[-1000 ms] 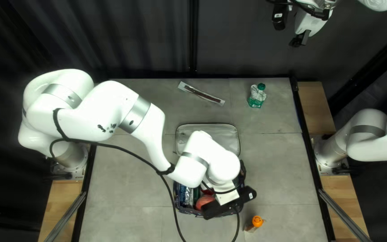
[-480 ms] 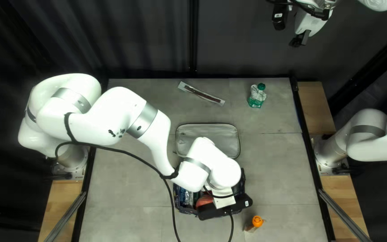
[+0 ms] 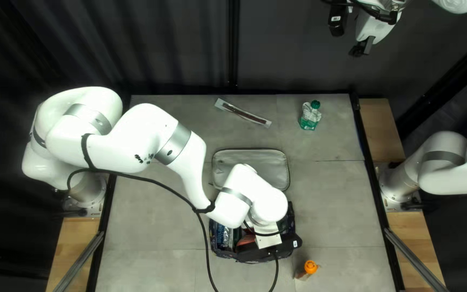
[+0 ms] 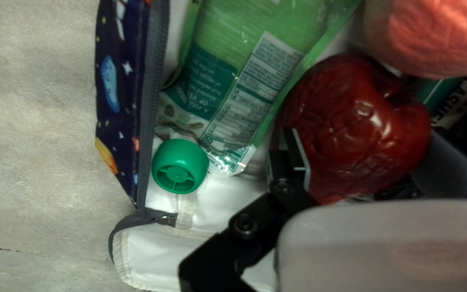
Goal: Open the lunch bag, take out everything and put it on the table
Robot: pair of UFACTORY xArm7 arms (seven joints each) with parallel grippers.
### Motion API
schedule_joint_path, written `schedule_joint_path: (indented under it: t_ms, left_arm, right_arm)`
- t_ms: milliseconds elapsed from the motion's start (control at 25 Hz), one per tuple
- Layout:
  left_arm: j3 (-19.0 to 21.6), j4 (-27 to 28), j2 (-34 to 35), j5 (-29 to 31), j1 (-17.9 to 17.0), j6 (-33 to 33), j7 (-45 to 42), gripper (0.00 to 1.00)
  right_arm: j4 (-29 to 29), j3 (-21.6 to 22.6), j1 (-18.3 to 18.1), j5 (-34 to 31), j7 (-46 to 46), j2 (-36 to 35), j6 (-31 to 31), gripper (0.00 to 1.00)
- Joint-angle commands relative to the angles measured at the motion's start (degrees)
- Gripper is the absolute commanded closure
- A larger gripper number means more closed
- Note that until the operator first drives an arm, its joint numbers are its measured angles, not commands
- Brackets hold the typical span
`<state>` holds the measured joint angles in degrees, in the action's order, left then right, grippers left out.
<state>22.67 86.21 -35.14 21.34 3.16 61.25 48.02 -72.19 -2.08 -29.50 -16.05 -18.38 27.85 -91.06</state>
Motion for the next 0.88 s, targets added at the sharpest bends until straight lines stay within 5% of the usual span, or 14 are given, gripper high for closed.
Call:
schedule_joint_path:
  t_ms: [40, 320, 640, 880]
  left_arm:
    - [0.58, 0.29, 5.68, -0.86, -0.50, 5.16, -1.78, 1.00]
    - [0.42, -1.92, 13.79, -2.52, 1.54, 10.22, -1.01, 1.00]
    - [-6.07, -19.56, 30.46, -6.88, 11.69, 8.29, 3.44, 1.00]
    - [-11.82, -27.76, 33.38, -5.58, 17.86, 1.64, 7.43, 1.00]
  right_arm:
    - [0.00, 0.00, 0.00, 0.00, 0.00, 0.00, 0.00, 0.00]
    - [0.00, 0.00, 0.00, 0.00, 0.00, 0.00, 0.00, 0.00]
    - [0.00, 0.00, 0.00, 0.00, 0.00, 0.00, 0.00, 0.00]
    - [0.00, 0.00, 0.00, 0.00, 0.00, 0.00, 0.00, 0.00]
